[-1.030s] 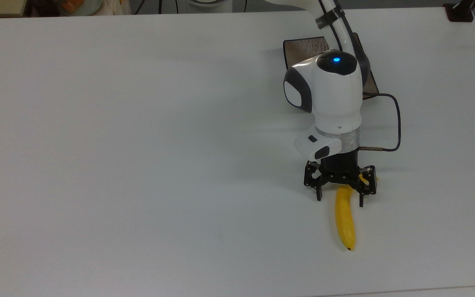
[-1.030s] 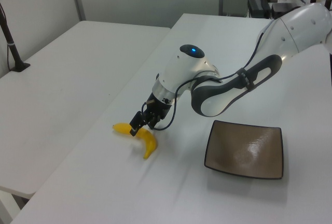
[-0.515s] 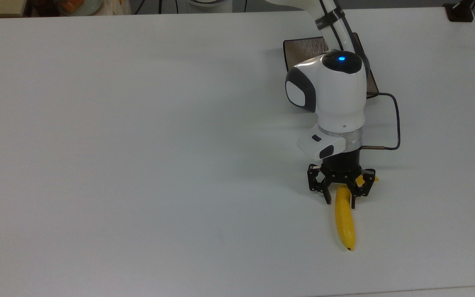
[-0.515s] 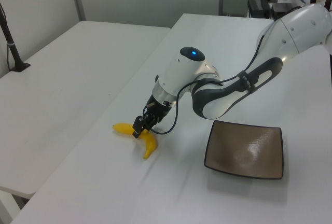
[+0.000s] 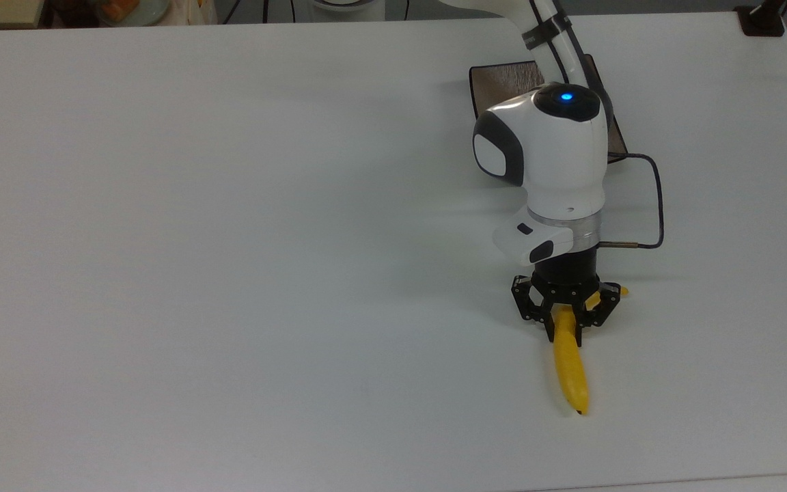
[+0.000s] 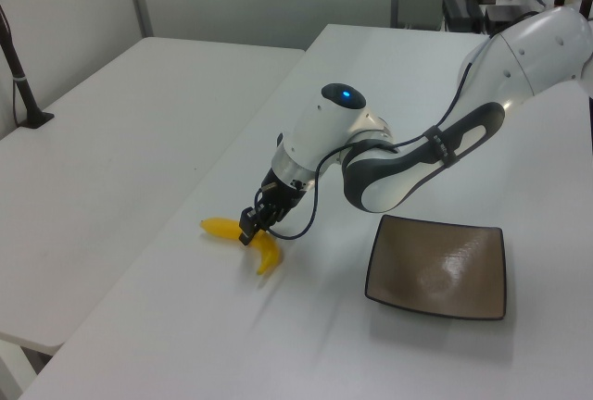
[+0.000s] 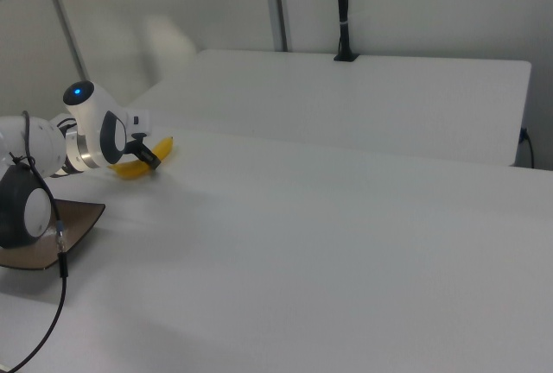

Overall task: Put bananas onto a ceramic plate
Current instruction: 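Close the gripper around the banana, then lift the banana and carry it over the brown square plate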

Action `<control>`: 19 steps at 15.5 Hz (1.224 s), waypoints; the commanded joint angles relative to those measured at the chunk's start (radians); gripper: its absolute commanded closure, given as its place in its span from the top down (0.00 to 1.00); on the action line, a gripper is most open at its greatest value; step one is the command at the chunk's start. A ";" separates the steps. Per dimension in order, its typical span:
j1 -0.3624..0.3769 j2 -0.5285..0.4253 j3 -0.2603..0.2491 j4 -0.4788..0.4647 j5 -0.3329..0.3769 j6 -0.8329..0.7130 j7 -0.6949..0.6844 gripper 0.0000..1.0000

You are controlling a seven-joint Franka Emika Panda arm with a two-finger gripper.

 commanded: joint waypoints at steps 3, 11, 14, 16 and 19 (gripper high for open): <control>-0.005 -0.060 -0.012 -0.015 -0.003 -0.001 0.034 0.35; -0.054 -0.286 0.017 -0.164 0.016 -0.263 -0.013 0.35; -0.065 -0.365 0.023 -0.227 0.068 -0.349 -0.108 0.35; -0.066 -0.431 0.023 -0.282 0.118 -0.418 -0.189 0.35; -0.068 -0.540 0.023 -0.379 0.173 -0.504 -0.289 0.35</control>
